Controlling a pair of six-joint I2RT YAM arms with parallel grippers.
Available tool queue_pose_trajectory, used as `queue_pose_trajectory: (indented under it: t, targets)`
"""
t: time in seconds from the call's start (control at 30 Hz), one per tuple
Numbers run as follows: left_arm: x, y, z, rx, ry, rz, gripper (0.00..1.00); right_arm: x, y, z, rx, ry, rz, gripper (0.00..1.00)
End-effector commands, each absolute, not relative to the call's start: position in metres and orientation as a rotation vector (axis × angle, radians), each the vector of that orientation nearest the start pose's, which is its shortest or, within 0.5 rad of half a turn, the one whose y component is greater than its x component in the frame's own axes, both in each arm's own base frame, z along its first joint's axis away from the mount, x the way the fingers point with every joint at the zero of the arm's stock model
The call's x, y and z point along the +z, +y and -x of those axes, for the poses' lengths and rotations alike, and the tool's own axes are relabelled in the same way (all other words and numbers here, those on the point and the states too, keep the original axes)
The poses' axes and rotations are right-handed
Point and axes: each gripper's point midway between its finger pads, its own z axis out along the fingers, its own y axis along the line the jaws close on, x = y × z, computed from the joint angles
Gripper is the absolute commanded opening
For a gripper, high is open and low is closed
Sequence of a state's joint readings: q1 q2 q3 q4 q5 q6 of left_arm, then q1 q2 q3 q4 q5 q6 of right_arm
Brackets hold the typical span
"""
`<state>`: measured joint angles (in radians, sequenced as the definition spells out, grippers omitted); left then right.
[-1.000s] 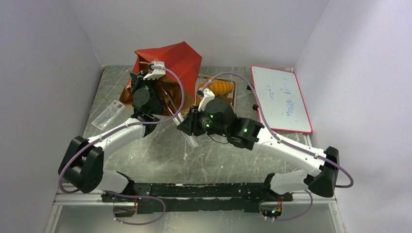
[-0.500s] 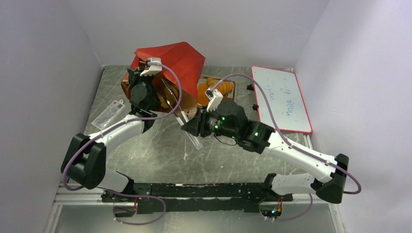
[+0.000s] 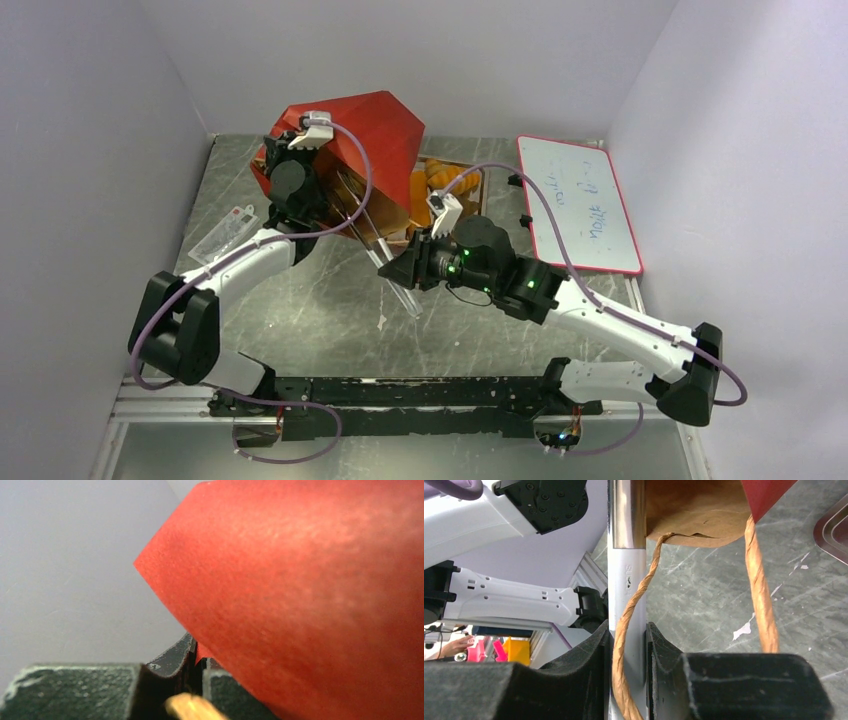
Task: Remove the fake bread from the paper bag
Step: Place the clamp at the center of the board.
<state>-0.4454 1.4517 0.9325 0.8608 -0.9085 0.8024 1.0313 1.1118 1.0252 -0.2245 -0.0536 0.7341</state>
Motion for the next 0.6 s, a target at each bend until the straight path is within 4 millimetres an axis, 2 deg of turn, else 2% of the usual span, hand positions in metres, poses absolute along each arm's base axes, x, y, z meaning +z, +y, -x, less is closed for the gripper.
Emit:
queue_pose_trajectory:
  t: [0.0, 0.2, 0.3, 0.57]
  targets:
    - [0.337, 0.003, -0.424, 0.920, 1.434, 0.060, 0.07, 0.294, 0.332, -0.158, 1.207, 2.024, 0.366, 0.27]
    - [0.336, 0.005, -0.435, 0.923, 1.444, 0.064, 0.07, 0.290, 0.320, -0.153, 1.175, 2.029, 0.393, 0.28]
    - [0.337, 0.006, -0.441, 0.921, 1.448, 0.065, 0.07, 0.273, 0.313, -0.147, 1.160, 2.060, 0.405, 0.29]
    - [0.343, 0.004, -0.449, 0.925, 1.445, 0.059, 0.07, 0.264, 0.311, -0.138, 1.192, 2.063, 0.440, 0.29]
